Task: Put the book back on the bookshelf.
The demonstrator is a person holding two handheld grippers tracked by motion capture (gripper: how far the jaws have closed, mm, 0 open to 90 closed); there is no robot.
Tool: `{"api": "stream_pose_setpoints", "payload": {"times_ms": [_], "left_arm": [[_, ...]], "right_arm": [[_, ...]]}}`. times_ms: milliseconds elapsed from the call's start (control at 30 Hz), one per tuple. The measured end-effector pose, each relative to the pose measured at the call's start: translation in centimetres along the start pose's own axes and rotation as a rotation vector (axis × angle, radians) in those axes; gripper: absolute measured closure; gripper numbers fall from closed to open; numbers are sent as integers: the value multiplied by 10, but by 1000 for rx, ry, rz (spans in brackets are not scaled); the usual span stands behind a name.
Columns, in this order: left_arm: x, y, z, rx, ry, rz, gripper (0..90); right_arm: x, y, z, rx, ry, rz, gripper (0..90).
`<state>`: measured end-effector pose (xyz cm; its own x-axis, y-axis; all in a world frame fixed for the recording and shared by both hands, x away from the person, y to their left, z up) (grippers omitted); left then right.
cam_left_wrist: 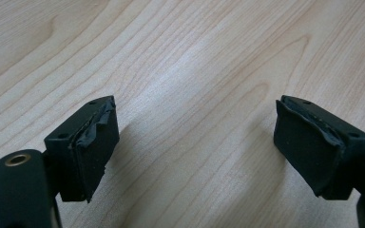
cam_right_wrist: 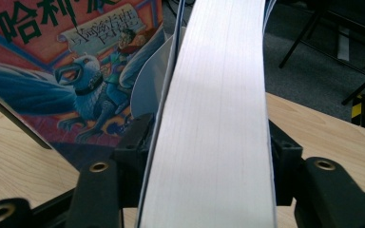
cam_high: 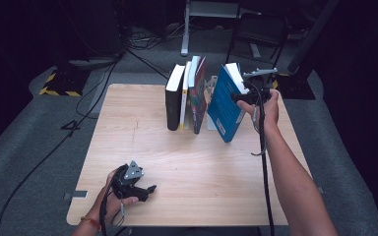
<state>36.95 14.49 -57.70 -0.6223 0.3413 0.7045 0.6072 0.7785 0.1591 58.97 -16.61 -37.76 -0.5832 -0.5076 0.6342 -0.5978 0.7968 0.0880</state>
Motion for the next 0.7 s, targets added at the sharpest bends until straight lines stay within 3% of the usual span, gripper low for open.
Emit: {"api": "stream_pose_setpoints", "payload": {"times_ms": [100,167,300,467,533,700], "left_arm": [[0,0,0,0,0,0,154],[0,0,0,0,0,-1,155],[0,0,0,-1,0,-2,155],[0,0,0,2,0,-2,155],[0,0,0,1,-1,-1,155],[0,0,0,-2,-1,3,154]], "right_arm": [[-1,0,3,-2,9,-5,460],[-1,3,5,-5,11,-36,537],[0,3,7,-7,8,-40,583],[-3,4,1,-21,-65,-28,603],[-4,5,-3,-4,-79,-15,605],[-7,1,-15,-21,-116,-14,606]]}}
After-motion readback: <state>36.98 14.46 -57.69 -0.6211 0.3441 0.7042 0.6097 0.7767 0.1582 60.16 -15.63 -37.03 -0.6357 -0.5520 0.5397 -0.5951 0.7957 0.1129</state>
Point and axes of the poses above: each handheld gripper's, and its own axes: x roughly backward along the jaws, z roughly out of its underside, y roughly to its left, the point moved 10 cm from there along -x, roughly forward along the jaws, and after that the axes turned 14 degrees about -z, right-handed, at the moved point
